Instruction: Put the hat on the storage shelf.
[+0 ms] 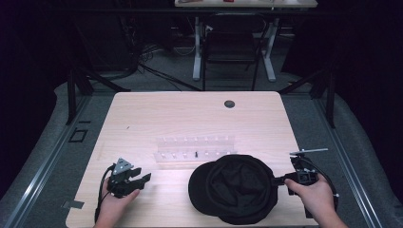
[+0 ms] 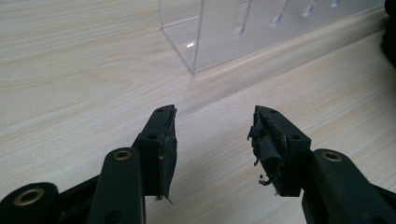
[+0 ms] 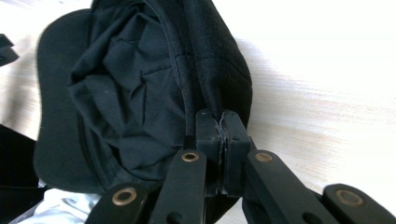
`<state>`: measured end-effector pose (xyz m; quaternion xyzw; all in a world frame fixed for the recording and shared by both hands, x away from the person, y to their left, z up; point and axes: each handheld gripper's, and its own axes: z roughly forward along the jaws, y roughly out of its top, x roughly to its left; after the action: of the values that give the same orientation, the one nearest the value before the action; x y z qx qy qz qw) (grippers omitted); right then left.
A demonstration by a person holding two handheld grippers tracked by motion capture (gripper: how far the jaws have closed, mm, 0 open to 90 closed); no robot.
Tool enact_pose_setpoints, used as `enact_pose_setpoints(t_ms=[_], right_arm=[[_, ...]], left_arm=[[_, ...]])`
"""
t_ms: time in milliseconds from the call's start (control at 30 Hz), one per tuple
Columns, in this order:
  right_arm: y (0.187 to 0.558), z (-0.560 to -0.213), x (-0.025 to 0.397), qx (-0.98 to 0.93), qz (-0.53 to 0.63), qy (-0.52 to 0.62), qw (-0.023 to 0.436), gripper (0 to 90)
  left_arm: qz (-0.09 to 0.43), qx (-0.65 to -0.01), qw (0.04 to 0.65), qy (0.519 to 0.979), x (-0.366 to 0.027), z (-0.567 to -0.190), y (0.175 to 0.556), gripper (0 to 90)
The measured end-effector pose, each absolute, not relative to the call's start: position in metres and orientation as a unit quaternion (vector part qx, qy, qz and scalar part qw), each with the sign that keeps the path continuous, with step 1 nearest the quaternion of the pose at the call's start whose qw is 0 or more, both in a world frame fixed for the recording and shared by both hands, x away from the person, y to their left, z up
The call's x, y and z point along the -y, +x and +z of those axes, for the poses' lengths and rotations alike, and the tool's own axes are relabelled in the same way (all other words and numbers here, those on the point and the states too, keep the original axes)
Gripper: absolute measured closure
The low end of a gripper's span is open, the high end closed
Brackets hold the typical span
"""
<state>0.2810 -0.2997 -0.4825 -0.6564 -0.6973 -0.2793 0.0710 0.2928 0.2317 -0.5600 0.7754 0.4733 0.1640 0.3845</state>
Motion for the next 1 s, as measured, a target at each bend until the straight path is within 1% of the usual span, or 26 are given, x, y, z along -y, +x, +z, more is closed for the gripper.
enact_pose_setpoints(t_ms=[300,567,600,1000], right_arm=[[0.278,-0.463,0.295,0.691,-0.299,-0.651,0.095,88.4],[0.277,-0.438,0.29,0.672,-0.351,-0.639,0.126,88.4],[0.277,-0.433,0.288,0.668,-0.367,-0.633,0.135,88.5],[0.28,-0.413,0.274,0.663,-0.405,-0.61,0.154,88.5]], left_arm=[[0.165,-0.473,0.383,0.776,-0.232,-0.56,0.293,50.2],[0.163,-0.473,0.383,0.777,-0.231,-0.56,0.292,50.2],[0.163,-0.472,0.383,0.777,-0.231,-0.56,0.292,50.2],[0.164,-0.472,0.383,0.777,-0.232,-0.56,0.293,50.4]])
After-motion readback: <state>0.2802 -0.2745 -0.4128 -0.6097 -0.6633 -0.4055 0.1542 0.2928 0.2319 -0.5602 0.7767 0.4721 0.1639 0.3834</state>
